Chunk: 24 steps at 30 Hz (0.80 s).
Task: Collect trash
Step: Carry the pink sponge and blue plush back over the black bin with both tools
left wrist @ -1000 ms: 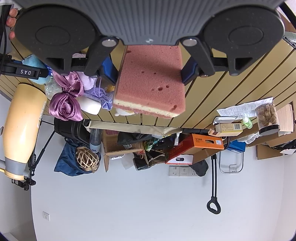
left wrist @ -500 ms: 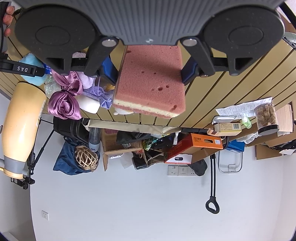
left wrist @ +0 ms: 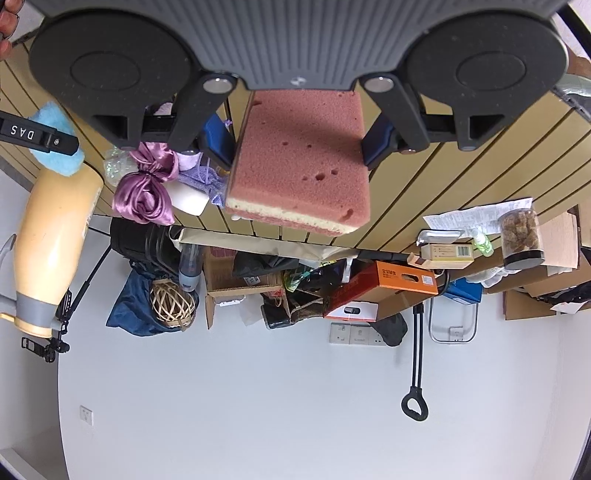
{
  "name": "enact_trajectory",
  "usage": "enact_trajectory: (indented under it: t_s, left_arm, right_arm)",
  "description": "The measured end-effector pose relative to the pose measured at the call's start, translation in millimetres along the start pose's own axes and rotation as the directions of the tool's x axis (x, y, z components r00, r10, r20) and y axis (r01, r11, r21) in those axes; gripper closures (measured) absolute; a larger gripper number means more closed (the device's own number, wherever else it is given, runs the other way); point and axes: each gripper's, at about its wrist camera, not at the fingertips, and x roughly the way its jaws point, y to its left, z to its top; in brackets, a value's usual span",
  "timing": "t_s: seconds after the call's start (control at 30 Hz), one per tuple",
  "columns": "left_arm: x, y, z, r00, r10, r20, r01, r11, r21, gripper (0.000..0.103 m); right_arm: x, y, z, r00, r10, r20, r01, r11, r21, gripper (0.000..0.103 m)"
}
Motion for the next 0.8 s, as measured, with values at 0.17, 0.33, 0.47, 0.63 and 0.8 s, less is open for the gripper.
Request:
enact_trajectory:
  t_s: [0.17,0.33,0.47,0.63,0.8]
  left_arm:
    - [-27,0,-1,1.000,0.007,0.007,-0.007,1.000,0.023,0.029]
    - [-54,1,-2,1.000,0.004,0.007,-0.004,1.000,0.030,0.029]
    - [-77,2,-5,1.000,0.004,0.012,-0.004,0.999,0.038,0.029]
    - [-104,5,-6,1.000,0.007,0.021,-0.007,0.999,0.048,0.029]
    - [-128,9,-11,1.000,0.008,0.020,-0.009,0.998,0.056,0.029]
  right_arm:
    - [-30,7,-2,0.999,0.027,0.023,-0.027,0.999,-0.028,0.029]
    - [-61,17,-8,0.998,0.054,0.025,-0.052,0.997,-0.065,0.029]
    - [-85,24,-11,0.997,0.071,0.028,-0.068,0.994,-0.089,0.029]
    - [-114,34,-12,0.995,0.095,0.038,-0.090,0.989,-0.117,0.029]
    - [-140,42,-17,0.993,0.113,0.033,-0.106,0.982,-0.153,0.029]
